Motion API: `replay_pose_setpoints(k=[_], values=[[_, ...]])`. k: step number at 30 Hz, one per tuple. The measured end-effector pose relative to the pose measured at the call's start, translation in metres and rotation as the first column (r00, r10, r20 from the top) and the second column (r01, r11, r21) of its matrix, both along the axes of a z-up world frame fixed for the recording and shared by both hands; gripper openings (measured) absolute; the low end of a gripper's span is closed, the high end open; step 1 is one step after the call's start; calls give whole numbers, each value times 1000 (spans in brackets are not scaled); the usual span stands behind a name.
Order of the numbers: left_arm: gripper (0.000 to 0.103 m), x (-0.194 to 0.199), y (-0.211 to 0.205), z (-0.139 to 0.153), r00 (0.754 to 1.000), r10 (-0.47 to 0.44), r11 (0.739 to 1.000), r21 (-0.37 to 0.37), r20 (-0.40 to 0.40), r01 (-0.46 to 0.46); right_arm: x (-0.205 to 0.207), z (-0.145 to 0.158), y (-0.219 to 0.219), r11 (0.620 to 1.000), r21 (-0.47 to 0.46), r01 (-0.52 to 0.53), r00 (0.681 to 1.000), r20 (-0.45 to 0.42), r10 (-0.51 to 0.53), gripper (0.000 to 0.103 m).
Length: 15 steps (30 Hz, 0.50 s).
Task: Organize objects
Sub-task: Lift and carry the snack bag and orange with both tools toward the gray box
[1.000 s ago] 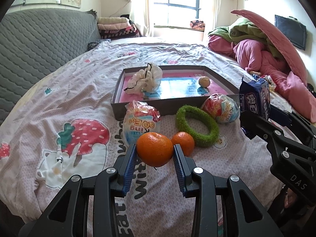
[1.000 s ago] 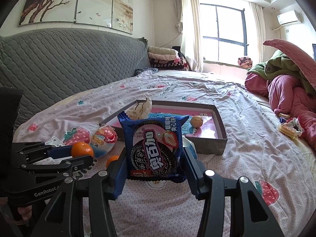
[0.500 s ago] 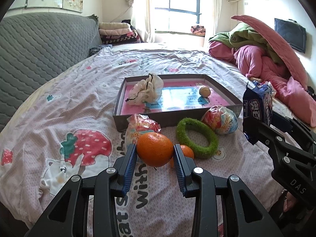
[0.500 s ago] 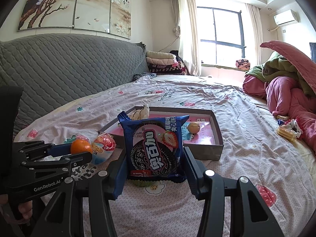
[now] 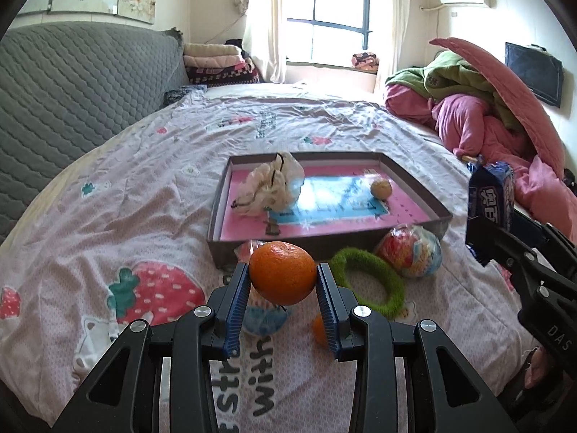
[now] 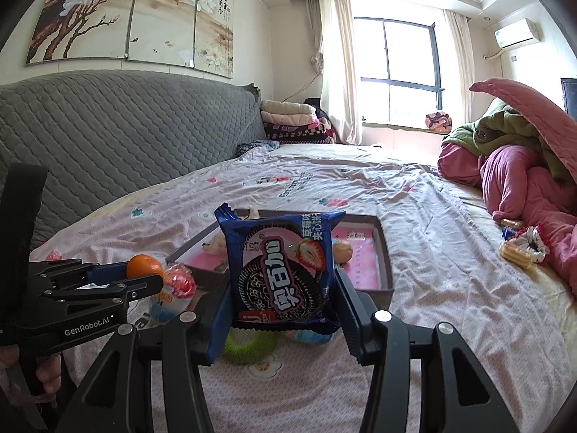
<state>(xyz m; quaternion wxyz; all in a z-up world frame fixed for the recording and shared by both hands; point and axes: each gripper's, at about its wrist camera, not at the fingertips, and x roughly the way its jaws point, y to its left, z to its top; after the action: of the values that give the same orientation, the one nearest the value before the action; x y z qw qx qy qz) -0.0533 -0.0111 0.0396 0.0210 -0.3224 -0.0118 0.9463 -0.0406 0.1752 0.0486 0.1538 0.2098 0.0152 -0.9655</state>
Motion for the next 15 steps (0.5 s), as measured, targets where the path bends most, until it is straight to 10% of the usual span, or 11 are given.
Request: replay_pose_setpoints(k=[15], values=[[38,-45,2,21,998,-2,1000,1,-56,2,-38,17,20,998,-22,59,998,4,-59,52]])
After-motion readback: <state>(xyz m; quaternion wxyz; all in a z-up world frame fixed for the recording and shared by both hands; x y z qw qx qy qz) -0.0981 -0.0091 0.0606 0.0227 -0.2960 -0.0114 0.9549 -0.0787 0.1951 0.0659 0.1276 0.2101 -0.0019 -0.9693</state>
